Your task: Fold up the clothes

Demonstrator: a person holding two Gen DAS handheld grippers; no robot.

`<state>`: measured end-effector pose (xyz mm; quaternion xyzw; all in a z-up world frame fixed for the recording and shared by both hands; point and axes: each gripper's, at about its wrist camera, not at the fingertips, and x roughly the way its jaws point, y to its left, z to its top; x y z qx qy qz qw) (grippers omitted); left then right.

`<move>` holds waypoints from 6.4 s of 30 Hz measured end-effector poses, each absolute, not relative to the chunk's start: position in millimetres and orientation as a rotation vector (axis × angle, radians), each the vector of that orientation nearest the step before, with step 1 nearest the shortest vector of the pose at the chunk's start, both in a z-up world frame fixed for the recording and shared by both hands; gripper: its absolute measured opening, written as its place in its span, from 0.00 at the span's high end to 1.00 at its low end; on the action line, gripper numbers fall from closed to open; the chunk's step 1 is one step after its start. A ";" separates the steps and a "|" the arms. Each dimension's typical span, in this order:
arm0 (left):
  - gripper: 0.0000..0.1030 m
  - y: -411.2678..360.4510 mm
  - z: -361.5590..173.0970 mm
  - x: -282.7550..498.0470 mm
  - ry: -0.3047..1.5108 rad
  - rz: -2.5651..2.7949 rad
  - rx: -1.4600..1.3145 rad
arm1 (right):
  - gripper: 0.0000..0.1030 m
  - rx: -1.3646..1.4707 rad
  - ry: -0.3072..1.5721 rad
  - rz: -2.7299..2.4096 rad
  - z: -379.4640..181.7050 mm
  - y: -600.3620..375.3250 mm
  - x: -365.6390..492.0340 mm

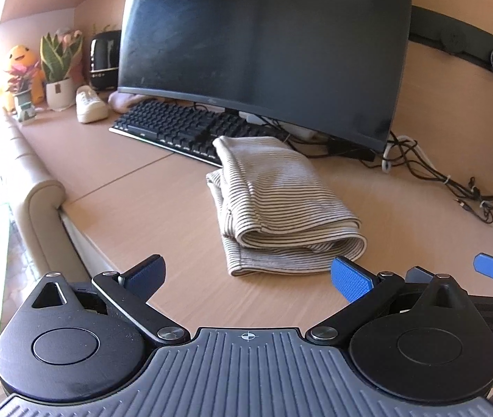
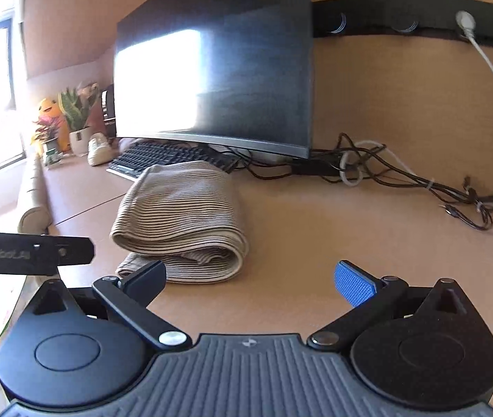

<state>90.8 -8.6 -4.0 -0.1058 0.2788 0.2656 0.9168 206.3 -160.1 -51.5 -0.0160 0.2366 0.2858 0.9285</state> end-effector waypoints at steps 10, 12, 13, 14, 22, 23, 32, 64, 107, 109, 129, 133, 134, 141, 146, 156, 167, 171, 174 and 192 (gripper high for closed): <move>0.00 -9.6 -6.9 85.8 0.573 0.523 -0.247 | 0.00 -0.029 0.471 0.523 -50.2 -172.7 207.5; 0.00 -9.5 -7.6 82.8 0.571 0.526 -0.254 | 0.00 -0.029 0.469 0.519 -49.8 -174.3 207.4; 0.00 -9.5 -7.8 81.3 0.570 0.527 -0.258 | 0.00 -0.032 0.470 0.520 -50.1 -174.5 207.0; 0.00 -9.5 -7.9 79.4 0.567 0.529 -0.262 | 0.00 -0.036 0.470 0.521 -50.4 -174.6 206.6; 0.00 -17.3 -3.1 68.3 0.525 0.540 -0.276 | 0.00 -0.075 0.445 0.557 -44.2 -171.1 201.4; 0.00 -18.4 -2.5 67.6 0.522 0.539 -0.273 | 0.00 -0.078 0.443 0.561 -43.6 -171.2 200.8; 0.00 -22.2 0.3 67.4 0.514 0.527 -0.267 | 0.00 -0.081 0.438 0.566 -41.0 -173.4 198.7; 0.00 -28.1 3.2 62.3 0.510 0.533 -0.247 | 0.00 -0.108 0.400 0.568 -20.9 -173.5 192.9; 0.00 -26.7 -0.1 61.9 0.537 0.539 -0.243 | 0.00 -0.111 0.434 0.589 -23.9 -169.1 196.3; 0.00 -26.5 -0.3 61.5 0.538 0.539 -0.243 | 0.00 -0.112 0.436 0.592 -24.4 -168.8 195.7; 0.00 -26.4 0.1 56.0 0.537 0.543 -0.243 | 0.00 -0.110 0.438 0.590 -24.3 -167.2 190.2; 0.00 -26.1 -0.5 55.6 0.536 0.545 -0.240 | 0.00 -0.104 0.443 0.588 -25.7 -167.0 190.8; 0.00 -25.7 -1.1 56.4 0.540 0.545 -0.242 | 0.00 -0.103 0.447 0.588 -26.6 -166.4 191.5; 0.00 -25.7 -4.0 61.8 0.553 0.537 -0.234 | 0.00 -0.096 0.464 0.584 -31.1 -164.5 193.8; 0.00 -25.8 -5.2 64.2 0.560 0.534 -0.226 | 0.00 -0.090 0.467 0.576 -32.1 -165.9 196.3; 0.00 -21.9 -7.0 66.7 0.571 0.544 -0.227 | 0.00 -0.093 0.474 0.587 -34.5 -163.1 199.1; 0.00 -21.4 -7.3 70.6 0.576 0.535 -0.229 | 0.00 -0.095 0.477 0.583 -35.0 -163.8 200.3; 0.00 -20.7 -7.5 71.6 0.577 0.537 -0.228 | 0.00 -0.091 0.480 0.581 -35.8 -163.5 201.5; 0.00 -18.8 -7.6 72.3 0.577 0.539 -0.231 | 0.00 -0.093 0.482 0.581 -36.5 -162.8 202.3; 0.00 -11.9 -12.2 75.8 0.592 0.538 -0.241 | 0.00 -0.099 0.498 0.575 -38.9 -158.9 205.7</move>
